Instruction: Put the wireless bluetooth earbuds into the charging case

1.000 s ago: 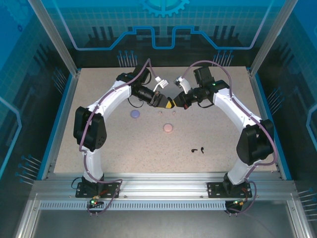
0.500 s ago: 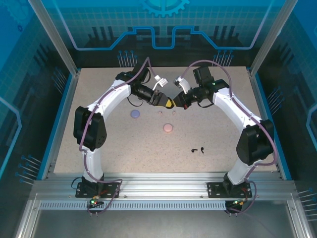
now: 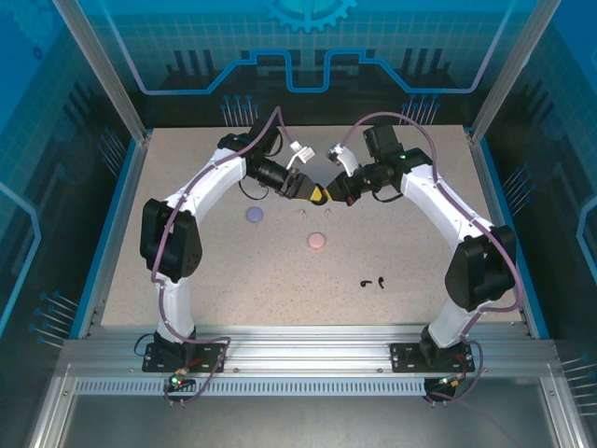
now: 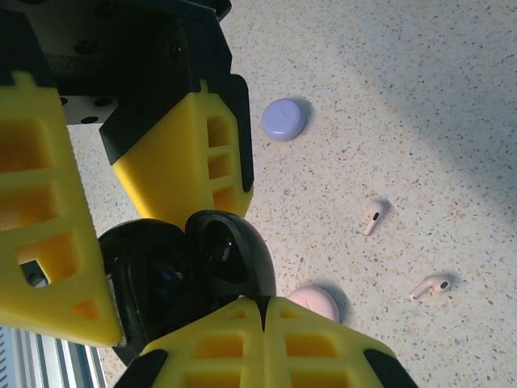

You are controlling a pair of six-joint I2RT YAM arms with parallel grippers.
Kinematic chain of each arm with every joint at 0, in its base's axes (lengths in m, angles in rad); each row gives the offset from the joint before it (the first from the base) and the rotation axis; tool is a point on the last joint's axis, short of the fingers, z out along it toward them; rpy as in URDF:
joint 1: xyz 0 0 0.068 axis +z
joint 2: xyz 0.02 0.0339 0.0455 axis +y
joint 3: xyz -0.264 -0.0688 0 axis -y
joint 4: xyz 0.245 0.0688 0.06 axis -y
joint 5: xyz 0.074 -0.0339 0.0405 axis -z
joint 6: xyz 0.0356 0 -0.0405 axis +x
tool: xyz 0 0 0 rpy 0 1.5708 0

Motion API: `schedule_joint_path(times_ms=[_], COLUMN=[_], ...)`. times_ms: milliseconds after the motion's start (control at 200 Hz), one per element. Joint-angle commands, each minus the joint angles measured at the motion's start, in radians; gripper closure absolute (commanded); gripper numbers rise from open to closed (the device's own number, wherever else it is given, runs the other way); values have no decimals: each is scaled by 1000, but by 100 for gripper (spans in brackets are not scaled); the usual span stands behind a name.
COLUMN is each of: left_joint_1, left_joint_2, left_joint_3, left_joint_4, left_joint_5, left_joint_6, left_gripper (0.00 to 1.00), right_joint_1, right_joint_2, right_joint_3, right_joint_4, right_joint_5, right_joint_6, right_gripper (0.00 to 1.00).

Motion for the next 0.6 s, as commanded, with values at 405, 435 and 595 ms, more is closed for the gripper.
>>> schedule_joint_path(times_ms=[405,435,595], left_joint_1=[-21,-20,-21], left_joint_2=[34,33,23], left_joint_3=[40,38,22], left_joint_4=[-19,-18,-12], left_joint_5=[28,28,28], left_joint_6=[28,30,30], left_gripper=[83,84,99], right_joint_1=[22,23,19], right_joint_2=[20,20,22], right_joint_3=[40,40,54], right_joint_4=[-29,-30,-27], right_joint_5=[-3,0,20], right_joint_6=[-16,-15,2], right_gripper=[100,100,100])
